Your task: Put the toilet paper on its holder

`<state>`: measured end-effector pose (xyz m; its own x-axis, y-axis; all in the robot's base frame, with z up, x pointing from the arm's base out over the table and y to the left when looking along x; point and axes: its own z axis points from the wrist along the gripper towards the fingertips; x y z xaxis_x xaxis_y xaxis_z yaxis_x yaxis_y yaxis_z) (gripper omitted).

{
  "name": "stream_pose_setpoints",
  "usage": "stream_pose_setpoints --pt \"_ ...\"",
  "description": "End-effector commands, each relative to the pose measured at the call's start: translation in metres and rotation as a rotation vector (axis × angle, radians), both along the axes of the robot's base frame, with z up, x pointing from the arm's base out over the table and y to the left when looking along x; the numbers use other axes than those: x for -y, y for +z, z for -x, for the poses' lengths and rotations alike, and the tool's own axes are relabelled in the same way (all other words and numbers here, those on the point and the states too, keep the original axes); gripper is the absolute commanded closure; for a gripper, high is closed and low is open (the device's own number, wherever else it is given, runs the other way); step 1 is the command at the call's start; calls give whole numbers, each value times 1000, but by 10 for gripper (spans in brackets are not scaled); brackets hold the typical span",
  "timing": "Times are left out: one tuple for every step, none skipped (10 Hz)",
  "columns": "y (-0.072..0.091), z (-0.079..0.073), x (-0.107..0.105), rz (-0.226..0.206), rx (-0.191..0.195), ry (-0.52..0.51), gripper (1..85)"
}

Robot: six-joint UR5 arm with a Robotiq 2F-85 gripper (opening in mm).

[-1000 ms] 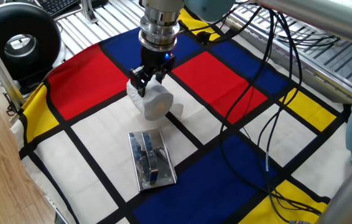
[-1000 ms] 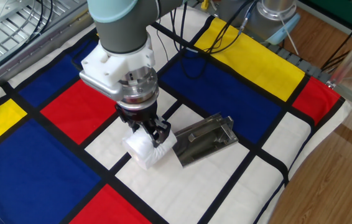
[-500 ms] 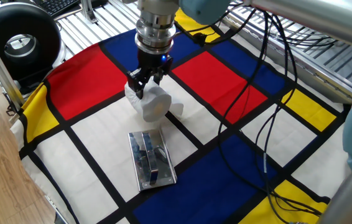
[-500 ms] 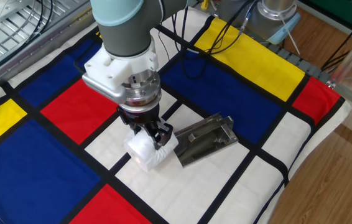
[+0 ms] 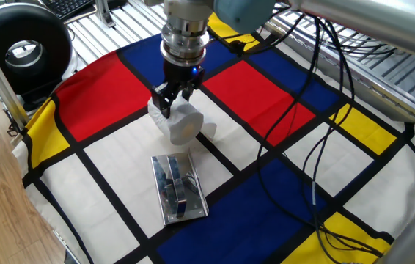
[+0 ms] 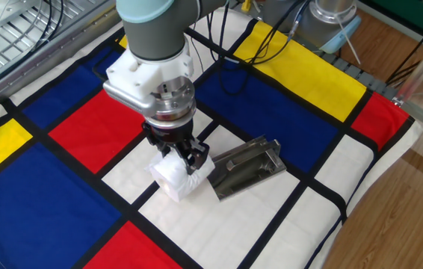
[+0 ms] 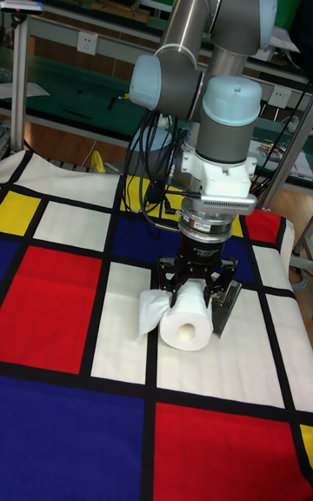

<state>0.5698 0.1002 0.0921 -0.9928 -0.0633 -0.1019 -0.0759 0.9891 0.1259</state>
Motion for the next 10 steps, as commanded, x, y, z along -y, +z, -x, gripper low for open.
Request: stream_pose_setpoints --pt "-7 2 -7 -10 19 -20 843" --pt "-9 2 -8 -9 23 -26 843" --pt "-9 1 -9 -8 29 -28 843" --pt "-11 3 -11 -6 32 -34 843" --pt "-13 4 -14 -3 35 -39 843" --pt "-14 5 -18 -2 37 -46 843" --pt "-15 5 -23 0 41 -52 843" --pt "-16 5 -27 2 42 -58 843" --pt "-17 5 -30 2 43 -62 843" --pt "-18 4 -33 0 46 -65 843"
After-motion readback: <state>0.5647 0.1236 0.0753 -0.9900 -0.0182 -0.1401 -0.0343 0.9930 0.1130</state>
